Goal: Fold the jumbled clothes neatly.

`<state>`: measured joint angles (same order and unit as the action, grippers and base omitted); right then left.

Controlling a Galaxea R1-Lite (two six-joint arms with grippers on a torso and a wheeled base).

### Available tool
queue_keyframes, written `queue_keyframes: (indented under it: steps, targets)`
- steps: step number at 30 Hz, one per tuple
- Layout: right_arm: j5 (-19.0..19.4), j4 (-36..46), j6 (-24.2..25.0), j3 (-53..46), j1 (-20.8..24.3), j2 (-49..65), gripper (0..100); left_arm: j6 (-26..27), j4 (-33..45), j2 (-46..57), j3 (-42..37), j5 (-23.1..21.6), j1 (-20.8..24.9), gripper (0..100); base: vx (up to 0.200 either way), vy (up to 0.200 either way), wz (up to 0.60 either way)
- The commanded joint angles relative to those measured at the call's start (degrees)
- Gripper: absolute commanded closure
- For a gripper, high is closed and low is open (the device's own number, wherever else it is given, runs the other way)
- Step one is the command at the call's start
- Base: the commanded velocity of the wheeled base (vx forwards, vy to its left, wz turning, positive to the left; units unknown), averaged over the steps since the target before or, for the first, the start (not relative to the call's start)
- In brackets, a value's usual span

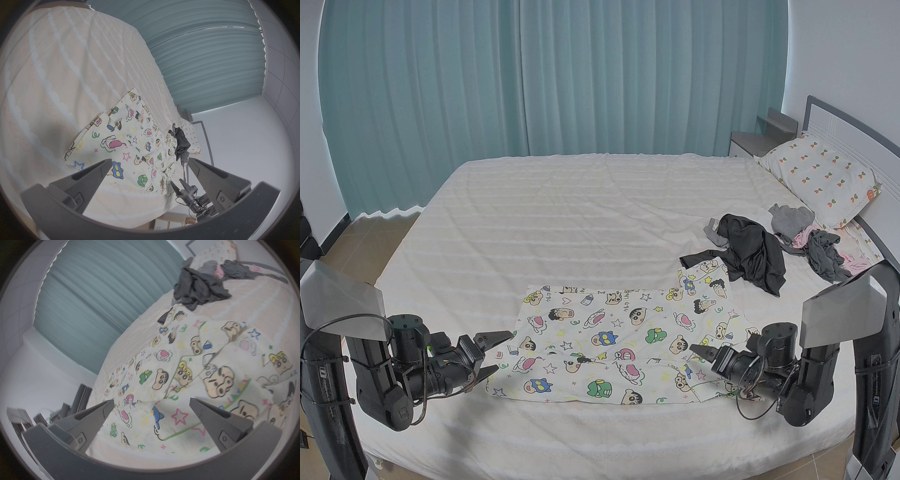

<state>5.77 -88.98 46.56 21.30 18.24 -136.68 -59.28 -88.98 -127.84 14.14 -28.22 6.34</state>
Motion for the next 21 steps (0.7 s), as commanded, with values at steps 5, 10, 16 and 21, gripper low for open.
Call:
queue_keyframes:
  steps: [5,10,16,21]
  targets:
    - [2.8,-0.7,1.8,0.9,-5.1,1.9,0,0.9,-1.0,-0.6,-0.1,0.2,0.0,0,0.200,0.000,0.00]
    - [2.7,-0.7,1.7,0.9,-5.0,1.8,0,4.1,-1.0,-1.6,-0.4,0.4,0.7,0,0.120,0.000,0.00]
    - [2.6,-0.7,1.5,0.9,-4.9,1.2,0,4.1,-1.0,-1.6,-0.4,0.6,0.7,0,0.000,0.000,0.00]
    - [2.6,-0.7,1.4,0.9,-4.7,1.1,0,4.7,-1.0,-1.7,-0.6,1.2,0.8,0,0.040,0.000,0.00]
